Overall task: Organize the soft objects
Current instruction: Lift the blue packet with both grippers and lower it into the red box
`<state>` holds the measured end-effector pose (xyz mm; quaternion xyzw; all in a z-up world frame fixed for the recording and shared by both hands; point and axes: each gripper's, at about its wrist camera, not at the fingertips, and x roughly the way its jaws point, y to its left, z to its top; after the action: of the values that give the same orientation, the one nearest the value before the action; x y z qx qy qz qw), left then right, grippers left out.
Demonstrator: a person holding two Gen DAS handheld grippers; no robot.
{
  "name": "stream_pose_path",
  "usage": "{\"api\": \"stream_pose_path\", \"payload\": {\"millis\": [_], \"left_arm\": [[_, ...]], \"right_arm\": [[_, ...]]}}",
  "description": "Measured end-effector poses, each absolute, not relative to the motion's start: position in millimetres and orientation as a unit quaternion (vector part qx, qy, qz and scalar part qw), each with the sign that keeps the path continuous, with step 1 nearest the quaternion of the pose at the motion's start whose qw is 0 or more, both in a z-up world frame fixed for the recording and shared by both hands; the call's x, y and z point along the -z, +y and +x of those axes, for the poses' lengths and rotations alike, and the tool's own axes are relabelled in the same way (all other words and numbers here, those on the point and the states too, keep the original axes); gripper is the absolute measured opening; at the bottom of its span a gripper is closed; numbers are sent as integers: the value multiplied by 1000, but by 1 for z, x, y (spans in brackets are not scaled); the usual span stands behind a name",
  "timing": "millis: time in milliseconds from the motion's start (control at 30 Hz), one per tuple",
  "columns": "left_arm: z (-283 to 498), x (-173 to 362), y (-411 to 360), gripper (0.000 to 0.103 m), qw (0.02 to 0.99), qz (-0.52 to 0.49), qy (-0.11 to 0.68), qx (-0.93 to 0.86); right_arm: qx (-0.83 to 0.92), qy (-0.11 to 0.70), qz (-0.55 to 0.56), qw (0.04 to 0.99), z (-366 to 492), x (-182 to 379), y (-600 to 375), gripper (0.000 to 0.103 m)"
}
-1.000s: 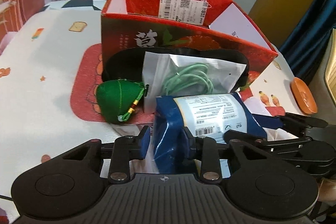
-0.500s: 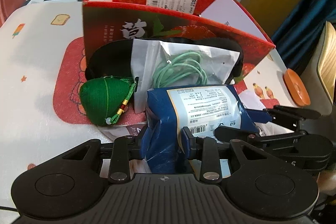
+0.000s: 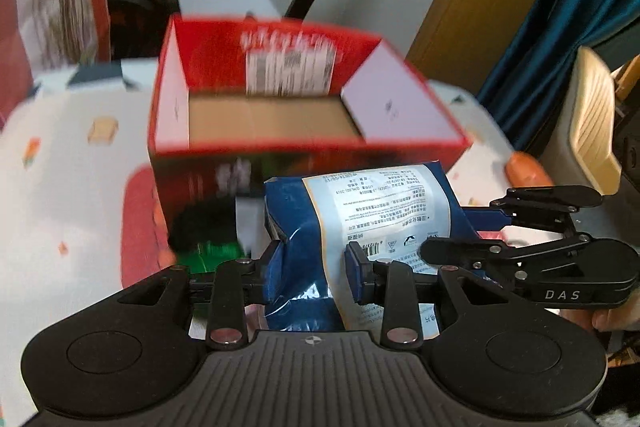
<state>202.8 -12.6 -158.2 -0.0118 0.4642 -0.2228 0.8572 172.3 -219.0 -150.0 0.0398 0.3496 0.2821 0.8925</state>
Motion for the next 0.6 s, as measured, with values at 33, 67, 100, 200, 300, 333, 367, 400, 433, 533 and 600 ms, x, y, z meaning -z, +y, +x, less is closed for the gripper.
{"api": "stream_pose_path", "payload": {"millis": [33, 67, 100, 200, 300, 333, 367, 400, 433, 533, 600], "left_arm": [[203, 150, -11, 35, 862, -12, 454, 227], [204, 143, -9, 35, 865, -12, 445, 230], [205, 136, -8, 35, 869, -13, 437, 232], [210, 114, -8, 35, 883, -8, 406, 236], [220, 95, -9, 35, 896, -5, 378, 233], [223, 89, -11, 35, 900, -5, 370, 231], [227, 84, -11, 35, 904, -4, 361, 228], [231, 80, -12, 35, 908, -3, 352, 225], [235, 76, -13, 35, 913, -1, 343, 221], [249, 64, -18, 35, 928, 12, 307, 210], [257, 61, -27, 35, 940, 50, 269, 205]], "right_arm": [[-287, 339, 30, 895, 174, 143, -220, 34], [-291, 328, 18, 899, 177, 135, -219, 34], [-294, 317, 4, 902, 180, 126, -218, 34], [-300, 283, -39, 910, 190, 103, -214, 34], [-302, 246, -90, 917, 199, 84, -204, 34], [-301, 237, -104, 918, 203, 79, -202, 34], [-299, 230, -116, 919, 208, 76, -197, 34], [-295, 222, -130, 920, 214, 73, -193, 34], [-290, 214, -143, 922, 218, 71, -189, 34], [-269, 187, -187, 926, 237, 70, -180, 33], [-247, 173, -209, 930, 252, 73, -174, 33]]}}
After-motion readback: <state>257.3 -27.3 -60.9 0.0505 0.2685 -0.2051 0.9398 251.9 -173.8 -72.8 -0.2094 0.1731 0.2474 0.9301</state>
